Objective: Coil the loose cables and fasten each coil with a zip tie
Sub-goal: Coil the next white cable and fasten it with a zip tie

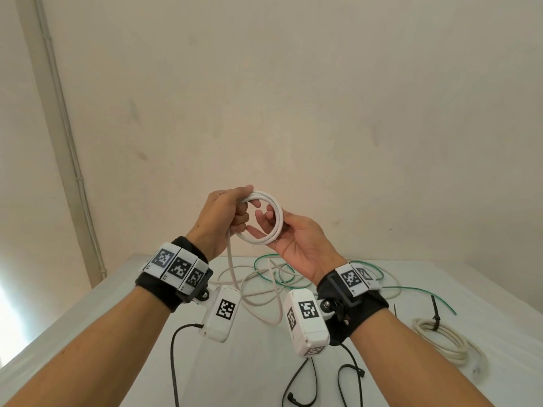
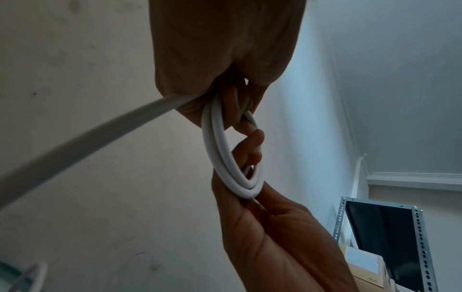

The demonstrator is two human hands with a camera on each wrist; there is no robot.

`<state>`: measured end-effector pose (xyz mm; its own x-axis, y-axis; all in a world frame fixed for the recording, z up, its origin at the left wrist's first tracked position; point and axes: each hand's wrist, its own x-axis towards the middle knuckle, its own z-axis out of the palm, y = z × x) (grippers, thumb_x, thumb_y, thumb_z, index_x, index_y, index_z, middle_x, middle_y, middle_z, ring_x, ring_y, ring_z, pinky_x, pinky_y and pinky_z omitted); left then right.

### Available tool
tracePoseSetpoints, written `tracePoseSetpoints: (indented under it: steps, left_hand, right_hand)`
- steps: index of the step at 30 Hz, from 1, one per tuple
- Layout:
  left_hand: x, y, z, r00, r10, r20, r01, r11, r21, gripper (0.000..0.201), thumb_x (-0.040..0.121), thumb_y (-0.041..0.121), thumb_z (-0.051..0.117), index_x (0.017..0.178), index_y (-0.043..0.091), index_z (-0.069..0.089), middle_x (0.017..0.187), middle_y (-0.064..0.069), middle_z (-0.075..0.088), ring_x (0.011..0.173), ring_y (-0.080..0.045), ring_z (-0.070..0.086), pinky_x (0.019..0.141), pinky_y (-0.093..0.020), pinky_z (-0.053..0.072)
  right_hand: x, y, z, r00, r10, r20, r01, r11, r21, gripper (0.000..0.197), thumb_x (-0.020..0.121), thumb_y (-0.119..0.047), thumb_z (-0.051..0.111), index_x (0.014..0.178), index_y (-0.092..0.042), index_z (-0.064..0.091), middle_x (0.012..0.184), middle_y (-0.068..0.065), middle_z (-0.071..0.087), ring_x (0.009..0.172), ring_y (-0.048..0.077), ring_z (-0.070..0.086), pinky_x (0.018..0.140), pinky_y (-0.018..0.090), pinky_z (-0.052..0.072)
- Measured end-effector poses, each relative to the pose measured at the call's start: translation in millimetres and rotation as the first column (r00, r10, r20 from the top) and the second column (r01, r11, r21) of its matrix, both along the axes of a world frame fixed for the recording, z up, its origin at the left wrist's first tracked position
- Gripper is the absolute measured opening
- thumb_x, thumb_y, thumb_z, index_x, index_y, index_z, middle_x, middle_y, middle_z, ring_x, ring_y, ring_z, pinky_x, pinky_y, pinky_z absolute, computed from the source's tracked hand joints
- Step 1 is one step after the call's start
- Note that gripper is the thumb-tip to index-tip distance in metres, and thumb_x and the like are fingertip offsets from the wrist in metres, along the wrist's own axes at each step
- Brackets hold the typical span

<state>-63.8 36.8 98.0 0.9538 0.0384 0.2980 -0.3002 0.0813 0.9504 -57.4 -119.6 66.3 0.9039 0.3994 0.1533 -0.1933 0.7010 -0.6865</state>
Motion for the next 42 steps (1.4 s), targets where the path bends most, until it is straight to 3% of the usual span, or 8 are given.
tracePoseSetpoints:
  steps: [8, 14, 20, 23, 27, 31, 35, 42]
  left_hand:
    - [0, 1, 1, 0.995, 0.088, 0.036, -0.090, 0.994, 0.057, 0.034, 0.101, 0.019, 0.054, 0.071, 0.004, 0.062, 0.055, 0.002, 0.028, 0.044, -0.012, 0.025, 0.043, -0.023, 0.023]
    - [-3, -2, -1, 0.998, 0.025, 0.051, -0.036, 0.973, 0.228, 0.031, 0.102, 0.016, 0.053, 0.074, 0.004, 0.060, 0.055, 0.003, 0.031, 0.046, -0.012, 0.025, 0.045, -0.024, 0.022]
    - [-8, -9, -2, 0.997, 0.076, -0.031, -0.075, 0.997, 0.002, 0.034, 0.098, 0.026, 0.064, 0.070, 0.006, 0.061, 0.052, 0.005, 0.030, 0.045, -0.012, 0.023, 0.041, -0.022, 0.022]
    - [-9, -11, -5, 0.990, 0.075, -0.122, -0.102, 0.967, -0.234, 0.036, 0.094, 0.035, 0.069, 0.074, 0.006, 0.063, 0.048, 0.008, 0.031, 0.043, -0.010, 0.021, 0.038, -0.021, 0.020]
    - [-7, -11, -3, 0.983, 0.116, -0.139, -0.154, 0.942, -0.298, 0.041, 0.091, 0.040, 0.071, 0.067, 0.008, 0.061, 0.053, 0.005, 0.024, 0.045, -0.012, 0.021, 0.041, -0.023, 0.019]
    - [-9, -12, 1, 0.974, 0.218, -0.066, -0.228, 0.940, -0.253, 0.045, 0.088, 0.039, 0.073, 0.053, 0.012, 0.062, 0.050, 0.004, 0.032, 0.044, -0.013, 0.027, 0.042, -0.024, 0.026]
    - [-11, -14, 4, 0.952, 0.307, -0.006, -0.296, 0.914, -0.277, 0.051, 0.090, 0.030, 0.070, 0.043, 0.019, 0.054, 0.046, 0.004, 0.035, 0.043, -0.014, 0.029, 0.042, -0.025, 0.027]
    - [-18, -15, 17, 0.966, 0.248, -0.074, -0.257, 0.951, -0.174, 0.028, 0.091, 0.020, 0.070, 0.072, 0.001, 0.065, 0.049, 0.003, 0.038, 0.041, -0.011, 0.032, 0.038, -0.022, 0.030]
  right_hand:
    - [-5, -7, 6, 1.000, 0.022, 0.004, -0.020, 0.979, -0.201, 0.023, 0.103, -0.009, 0.045, 0.093, 0.000, 0.063, 0.082, 0.014, 0.065, 0.079, 0.027, 0.072, 0.086, 0.048, 0.060]
    - [-5, -9, 25, 0.971, -0.017, 0.240, 0.170, 0.753, -0.636, 0.053, 0.105, -0.057, 0.043, 0.085, -0.011, 0.062, 0.059, 0.002, 0.049, 0.057, 0.021, 0.055, 0.072, 0.035, 0.052]
    - [-10, 6, 15, 0.988, -0.065, 0.138, 0.114, 0.919, -0.379, 0.037, 0.111, -0.038, 0.044, 0.088, -0.012, 0.059, 0.064, -0.005, 0.015, 0.051, 0.012, 0.022, 0.062, 0.030, 0.048]
    - [-11, 15, 12, 0.991, -0.106, 0.083, 0.126, 0.944, -0.305, 0.043, 0.111, -0.039, 0.042, 0.075, -0.016, 0.049, 0.059, -0.005, 0.018, 0.051, 0.013, 0.023, 0.064, 0.032, 0.050]
    - [-11, 19, 9, 0.989, -0.140, 0.041, 0.146, 0.930, -0.338, 0.046, 0.105, -0.050, 0.051, 0.071, -0.020, 0.045, 0.059, -0.004, 0.026, 0.051, 0.013, 0.030, 0.060, 0.027, 0.046]
    - [-10, 18, 8, 0.993, -0.080, 0.082, 0.108, 0.888, -0.447, 0.040, 0.099, -0.049, 0.064, 0.082, -0.015, 0.051, 0.071, 0.003, 0.049, 0.070, 0.024, 0.057, 0.090, 0.052, 0.060]
    - [-10, 19, 8, 1.000, 0.011, 0.012, -0.006, 0.919, -0.395, 0.041, 0.097, -0.049, 0.066, 0.089, -0.011, 0.051, 0.089, 0.011, 0.054, 0.091, 0.033, 0.059, 0.086, 0.076, 0.052]
    - [-9, 28, 4, 0.999, -0.049, -0.022, 0.042, 0.971, -0.235, 0.042, 0.098, -0.046, 0.067, 0.079, -0.011, 0.052, 0.079, 0.009, 0.051, 0.091, 0.030, 0.056, 0.091, 0.073, 0.052]
